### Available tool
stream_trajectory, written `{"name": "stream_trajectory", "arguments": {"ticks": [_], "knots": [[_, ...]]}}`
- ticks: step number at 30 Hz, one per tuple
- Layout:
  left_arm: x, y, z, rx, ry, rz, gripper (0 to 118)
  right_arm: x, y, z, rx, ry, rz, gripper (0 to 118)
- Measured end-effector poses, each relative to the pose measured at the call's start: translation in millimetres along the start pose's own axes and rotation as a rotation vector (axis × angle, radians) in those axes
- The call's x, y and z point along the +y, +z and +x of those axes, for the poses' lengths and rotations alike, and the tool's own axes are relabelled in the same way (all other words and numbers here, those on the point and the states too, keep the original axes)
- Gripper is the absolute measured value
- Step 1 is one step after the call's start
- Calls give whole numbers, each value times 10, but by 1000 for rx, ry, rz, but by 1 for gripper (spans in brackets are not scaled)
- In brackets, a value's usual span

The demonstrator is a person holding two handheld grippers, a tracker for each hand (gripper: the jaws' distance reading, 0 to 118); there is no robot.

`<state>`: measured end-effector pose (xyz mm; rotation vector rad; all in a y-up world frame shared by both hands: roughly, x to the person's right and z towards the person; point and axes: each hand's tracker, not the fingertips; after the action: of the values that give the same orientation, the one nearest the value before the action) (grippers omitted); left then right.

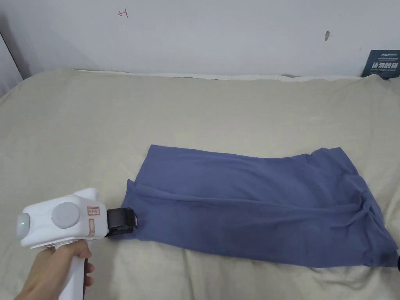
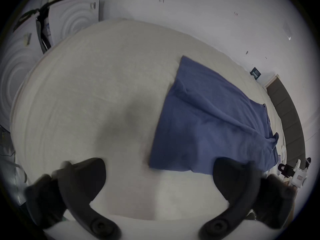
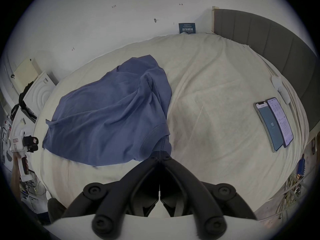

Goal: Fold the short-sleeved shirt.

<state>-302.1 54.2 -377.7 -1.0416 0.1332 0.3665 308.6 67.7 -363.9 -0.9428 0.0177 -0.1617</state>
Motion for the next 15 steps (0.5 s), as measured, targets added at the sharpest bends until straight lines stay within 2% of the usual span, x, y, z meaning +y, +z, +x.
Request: {"name": "stream_trajectory", "arguments": {"ticks": [4,5,6,7,8,9,10,11,12,13,14,15], "knots": [[142,-378,12,109,-63,-27,117,37,-73,-19,-6,11,-1,0],[124,-418,18,88,-50,-25,111,53,-86,-16,1,5,-3,0],[113,-432,14,59,-62,-25,95,63,-93,-29,2,1,-3,0],[54,-374,64,34,-77,-32,69,72,-103,-45,3,2,-1,0],[25,-383,115,132,-118,-30,50,87,-111,-2,4,6,-1,0],[34,-361,106,137,-157,-12,42,100,-124,-10,2,13,-1,0],[56,-329,99,68,-132,-15,28,113,-131,-17,2,14,3,5],[28,-174,142,16,-85,-18,16,130,-140,-18,7,4,5,42],[22,-123,174,-5,-58,-17,16,145,-146,21,15,-21,3,88],[16,-97,216,42,-69,-13,16,160,-188,25,25,-43,-16,118],[7,-86,267,48,-92,-4,14,145,-203,-8,65,-36,11,115],[70,-153,192,54,-117,-12,14,143,-231,-51,56,-42,8,115]]}}
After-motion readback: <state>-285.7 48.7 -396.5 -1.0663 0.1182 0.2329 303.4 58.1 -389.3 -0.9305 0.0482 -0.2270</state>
